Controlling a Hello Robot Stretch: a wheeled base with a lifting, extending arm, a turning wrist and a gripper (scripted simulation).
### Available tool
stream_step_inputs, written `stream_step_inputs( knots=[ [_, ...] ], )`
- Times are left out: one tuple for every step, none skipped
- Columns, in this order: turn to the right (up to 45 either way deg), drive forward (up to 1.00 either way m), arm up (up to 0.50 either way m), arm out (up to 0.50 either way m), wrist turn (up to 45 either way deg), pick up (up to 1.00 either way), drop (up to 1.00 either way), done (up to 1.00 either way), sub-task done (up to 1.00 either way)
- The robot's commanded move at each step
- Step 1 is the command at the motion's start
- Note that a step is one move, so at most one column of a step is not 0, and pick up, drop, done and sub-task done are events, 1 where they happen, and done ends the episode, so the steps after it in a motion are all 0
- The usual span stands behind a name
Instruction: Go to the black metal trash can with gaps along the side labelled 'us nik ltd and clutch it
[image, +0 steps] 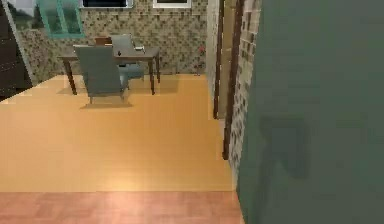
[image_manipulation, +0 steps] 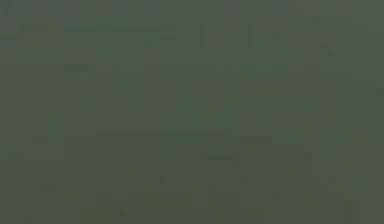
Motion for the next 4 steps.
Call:
stream_step_inputs(
  knots=[
    [0.0,1.00,0.00,0.00,0.0,0.00,0.00,0.00,0.00],
    [0.0,1.00,0.00,0.00,0.0,0.00,0.00,0.00,0.00],
    [-12.0,0.00,0.00,0.00,0.0,0.00,0.00,0.00,0.00],
    [0.0,0.10,0.00,0.00,0.0,0.00,0.00,0.00,0.00]
  ],
)
